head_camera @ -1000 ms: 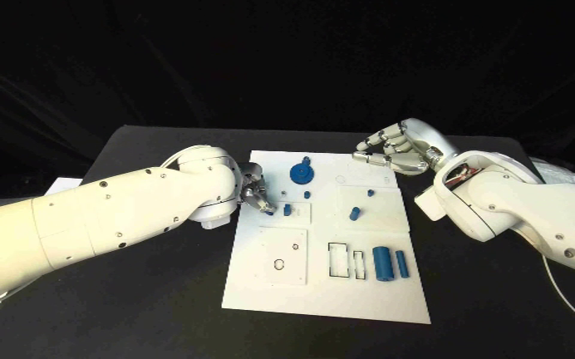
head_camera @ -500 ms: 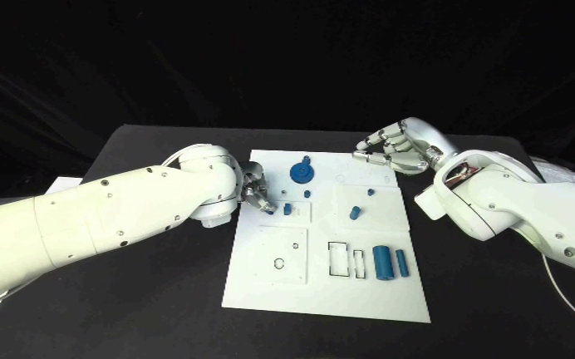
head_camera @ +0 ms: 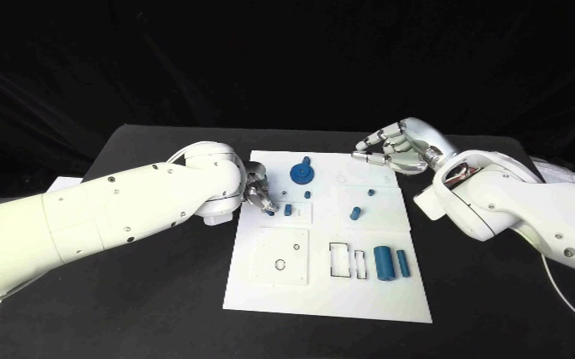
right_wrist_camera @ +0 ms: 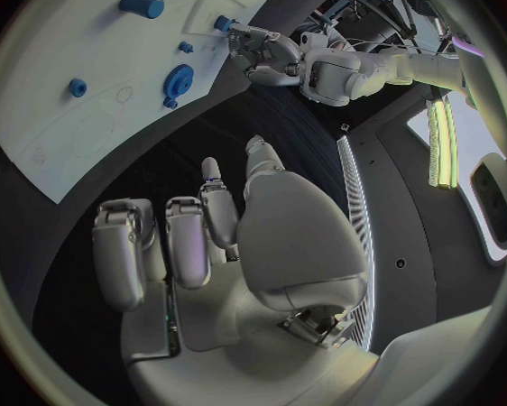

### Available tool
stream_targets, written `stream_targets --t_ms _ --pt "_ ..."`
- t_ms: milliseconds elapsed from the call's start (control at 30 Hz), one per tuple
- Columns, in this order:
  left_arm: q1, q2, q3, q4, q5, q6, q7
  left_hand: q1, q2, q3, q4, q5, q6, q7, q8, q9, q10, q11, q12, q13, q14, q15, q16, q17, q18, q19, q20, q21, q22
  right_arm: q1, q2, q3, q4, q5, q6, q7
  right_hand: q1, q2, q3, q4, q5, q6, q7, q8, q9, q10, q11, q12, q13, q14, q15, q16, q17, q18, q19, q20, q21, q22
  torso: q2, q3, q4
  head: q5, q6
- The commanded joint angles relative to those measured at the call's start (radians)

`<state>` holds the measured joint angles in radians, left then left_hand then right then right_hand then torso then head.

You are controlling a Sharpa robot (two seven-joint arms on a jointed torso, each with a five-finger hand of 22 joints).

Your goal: Assemble the parts on the task board

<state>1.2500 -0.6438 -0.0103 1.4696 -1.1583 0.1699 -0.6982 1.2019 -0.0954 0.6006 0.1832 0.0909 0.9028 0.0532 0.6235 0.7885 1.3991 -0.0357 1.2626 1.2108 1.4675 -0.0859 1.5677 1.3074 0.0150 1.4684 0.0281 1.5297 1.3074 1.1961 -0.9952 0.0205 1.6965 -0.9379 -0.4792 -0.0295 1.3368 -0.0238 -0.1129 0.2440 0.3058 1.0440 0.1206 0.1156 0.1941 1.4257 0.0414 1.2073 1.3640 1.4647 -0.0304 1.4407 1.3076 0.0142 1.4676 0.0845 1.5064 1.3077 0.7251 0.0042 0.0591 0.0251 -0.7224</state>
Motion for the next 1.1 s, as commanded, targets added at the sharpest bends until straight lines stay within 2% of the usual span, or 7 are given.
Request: stream_targets --t_ms 33,433,533,633,900,1000,1100 --pt "-0.009 0.012 -0.007 -0.004 0.020 0.060 -0.014 -0.010 0.003 0.043 -0.039 -0.005 0.023 -0.021 0.001 -0.001 0.005 0.000 0.006 0.000 0.103 -0.001 0.003 0.263 -0.002 0.080 -0.007 -0.005 0.233 -0.001 0.001 0.000 0.002 -0.002 0.012 0.011 0.000 0.008 -0.008 -0.001 0.006 -0.008 0.000 -0.004 0.002 0.000 -0.004 -0.005 -0.013 0.061 -0.002 -0.003 0.049 0.017 0.008 -0.004 -0.004 0.149 0.001 -0.0008 -0.0005 -0.001 0.000" --pt "-0.009 0.022 -0.007 -0.017 0.014 0.058 -0.018 -0.015 0.004 0.038 -0.036 -0.005 0.026 -0.023 0.004 0.000 0.006 -0.001 0.008 0.002 0.103 -0.002 0.003 0.263 -0.002 0.080 -0.008 -0.004 0.233 -0.001 0.000 0.000 0.002 0.000 0.013 0.011 0.000 0.008 -0.008 -0.001 0.006 -0.008 0.000 -0.004 0.002 0.000 -0.004 -0.005 -0.013 0.061 -0.002 -0.003 0.049 0.017 0.008 -0.004 -0.004 0.149 0.000 -0.0001 0.0006 -0.005 -0.003" --pt "-0.009 0.023 -0.007 -0.018 0.013 0.056 -0.018 -0.025 -0.007 0.026 -0.036 0.008 0.029 -0.027 0.006 0.001 0.007 -0.004 0.010 0.004 0.103 -0.004 0.003 0.263 -0.003 0.081 -0.009 -0.002 0.235 -0.001 0.000 0.000 0.002 0.000 0.013 0.011 0.000 0.008 -0.008 -0.001 0.007 -0.008 0.000 -0.004 0.002 0.000 -0.004 -0.005 -0.013 0.061 -0.002 -0.004 0.048 0.018 0.006 -0.004 -0.006 0.147 -0.001 -0.0002 0.0010 -0.005 -0.003" --pt "-0.009 0.023 -0.007 -0.019 0.012 0.055 -0.020 -0.058 -0.028 0.003 -0.025 0.028 0.032 -0.030 0.006 -0.001 0.008 -0.007 0.011 0.005 0.103 -0.007 0.003 0.263 -0.004 0.082 -0.011 0.000 0.236 -0.001 0.000 0.000 0.002 0.000 0.012 0.011 0.000 0.008 -0.008 -0.001 0.007 -0.008 0.000 -0.004 0.002 0.000 -0.004 -0.005 -0.013 0.061 -0.002 -0.004 0.048 0.018 0.006 -0.004 -0.006 0.147 -0.001 -0.0001 0.0009 -0.006 -0.003" --pt "-0.009 0.023 -0.007 -0.025 0.011 0.061 -0.035 -0.148 -0.072 -0.075 0.027 0.028 0.057 -0.034 0.009 -0.007 0.012 -0.011 0.015 0.009 0.103 -0.010 0.003 0.263 -0.007 0.089 -0.014 0.011 0.244 -0.001 -0.001 0.000 0.002 0.003 0.010 0.015 0.000 0.008 -0.009 -0.001 0.007 -0.009 0.000 -0.004 0.002 -0.002 -0.004 -0.009 -0.015 0.060 -0.002 -0.006 0.045 0.019 0.004 -0.004 -0.008 0.144 0.000 -0.0002 0.0008 -0.005 -0.002" --pt "-0.009 0.023 -0.007 -0.027 0.006 0.063 -0.038 -0.171 -0.081 -0.122 0.048 0.026 0.068 -0.037 0.016 -0.006 0.016 -0.013 0.020 0.013 0.103 -0.012 0.003 0.263 -0.010 0.093 -0.016 0.022 0.251 -0.001 -0.001 0.000 0.002 0.004 0.009 0.016 0.000 0.008 -0.009 -0.001 0.007 -0.009 0.000 -0.004 0.002 -0.002 -0.004 -0.009 -0.015 0.060 -0.002 -0.006 0.045 0.019 0.004 -0.004 -0.008 0.144 0.000 -0.0003 0.0008 -0.006 -0.001" --pt "-0.009 0.023 -0.007 -0.030 0.003 0.063 -0.041 -0.175 -0.077 -0.164 0.062 0.026 0.071 -0.039 0.019 -0.006 0.018 -0.015 0.022 0.015 0.103 -0.014 0.003 0.263 -0.011 0.095 -0.017 0.025 0.253 -0.001 -0.002 0.000 0.002 0.005 0.010 0.016 0.000 0.008 -0.009 -0.001 0.007 -0.009 0.000 -0.004 0.002 -0.002 -0.004 -0.009 -0.015 0.060 -0.002 -0.006 0.045 0.019 0.004 -0.004 -0.008 0.144 0.000 0.0001 0.0010 -0.005 -0.002"
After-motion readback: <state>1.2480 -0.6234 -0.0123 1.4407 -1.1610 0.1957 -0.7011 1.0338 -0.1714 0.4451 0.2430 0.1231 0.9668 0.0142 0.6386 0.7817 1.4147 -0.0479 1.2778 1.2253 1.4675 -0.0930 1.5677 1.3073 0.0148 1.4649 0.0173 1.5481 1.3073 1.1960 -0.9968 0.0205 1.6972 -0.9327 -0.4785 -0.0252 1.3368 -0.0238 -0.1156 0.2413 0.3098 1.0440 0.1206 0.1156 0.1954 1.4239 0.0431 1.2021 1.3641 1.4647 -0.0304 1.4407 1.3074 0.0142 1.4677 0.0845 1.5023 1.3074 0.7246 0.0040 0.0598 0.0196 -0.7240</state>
